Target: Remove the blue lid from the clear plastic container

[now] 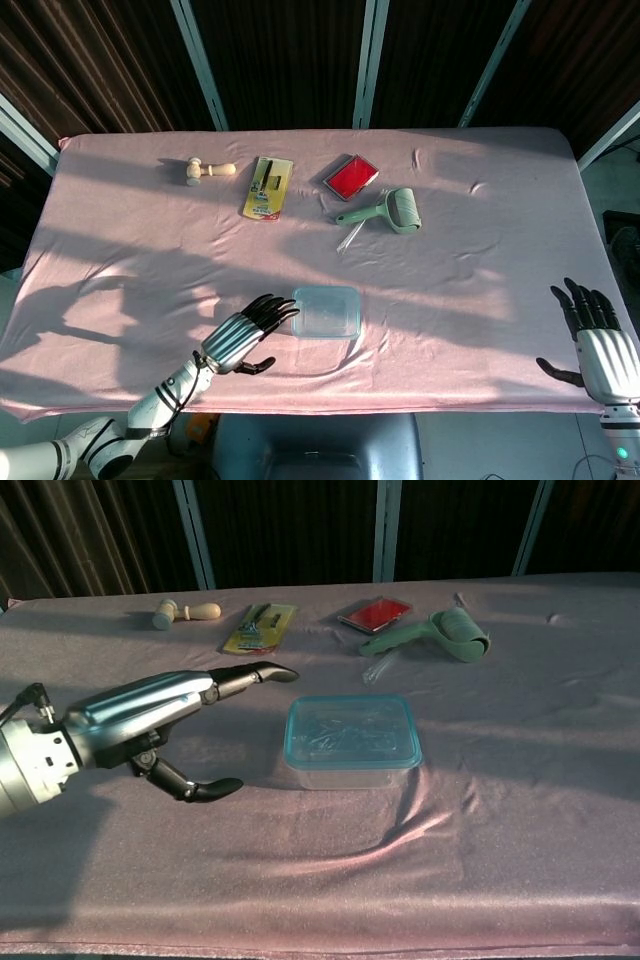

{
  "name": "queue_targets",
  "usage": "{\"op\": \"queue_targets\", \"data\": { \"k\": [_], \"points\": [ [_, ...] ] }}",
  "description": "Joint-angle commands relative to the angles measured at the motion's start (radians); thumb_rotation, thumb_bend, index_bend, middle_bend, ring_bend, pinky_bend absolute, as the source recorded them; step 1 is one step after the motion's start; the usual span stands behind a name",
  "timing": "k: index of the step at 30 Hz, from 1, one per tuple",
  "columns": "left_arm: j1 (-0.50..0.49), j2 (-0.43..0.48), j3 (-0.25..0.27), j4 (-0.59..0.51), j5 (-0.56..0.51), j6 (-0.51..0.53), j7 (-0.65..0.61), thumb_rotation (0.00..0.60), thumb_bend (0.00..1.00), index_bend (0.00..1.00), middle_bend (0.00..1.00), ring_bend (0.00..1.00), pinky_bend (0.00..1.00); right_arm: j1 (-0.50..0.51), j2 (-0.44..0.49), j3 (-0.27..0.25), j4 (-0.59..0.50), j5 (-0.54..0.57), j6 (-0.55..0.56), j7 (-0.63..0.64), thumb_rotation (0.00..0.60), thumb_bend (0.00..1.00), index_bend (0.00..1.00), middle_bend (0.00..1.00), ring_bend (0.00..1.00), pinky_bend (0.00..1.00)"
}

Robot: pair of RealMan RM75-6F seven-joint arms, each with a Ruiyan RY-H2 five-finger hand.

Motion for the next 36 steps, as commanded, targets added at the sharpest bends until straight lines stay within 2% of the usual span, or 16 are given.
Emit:
{"op": "queue_targets", "data": {
  "k": [1,5,12,26,36],
  "points": [
    [-0.048,-0.060,-0.029,0.063,-0.058,-0.057,0.050,0.600,0.29,0.00,0.00,0.00,0.00,0.002,0.010,-0.007,0.004,-0.010,-0.008,0.018,0.600,0.20,0.00,0.00,0.00,0.00],
    [-0.076,-0.090,-0.042,0.099,-0.111,-0.098,0.059,0.600,0.29,0.00,0.00,0.00,0.00,0.003,0.017,-0.012,0.005,-0.016,-0.014,0.033,0.600,0.20,0.00,0.00,0.00,0.00],
    [-0.110,-0.103,-0.034,0.118,-0.151,-0.130,0.077,0.600,0.29,0.00,0.00,0.00,0.00,0.001,0.017,-0.010,0.004,-0.011,-0.012,0.031,0.600,0.20,0.00,0.00,0.00,0.00],
    [-0.155,-0.171,-0.044,0.142,-0.217,-0.139,0.090,0.600,0.28,0.00,0.00,0.00,0.00,0.003,0.014,-0.009,0.000,0.000,-0.020,0.012,0.600,0.20,0.00,0.00,0.00,0.00],
    [-0.189,-0.234,-0.073,0.184,-0.273,-0.140,0.143,0.600,0.28,0.00,0.00,0.00,0.00,0.001,0.022,-0.011,-0.001,0.002,-0.023,0.023,0.600,0.20,0.00,0.00,0.00,0.00]
  ]
}}
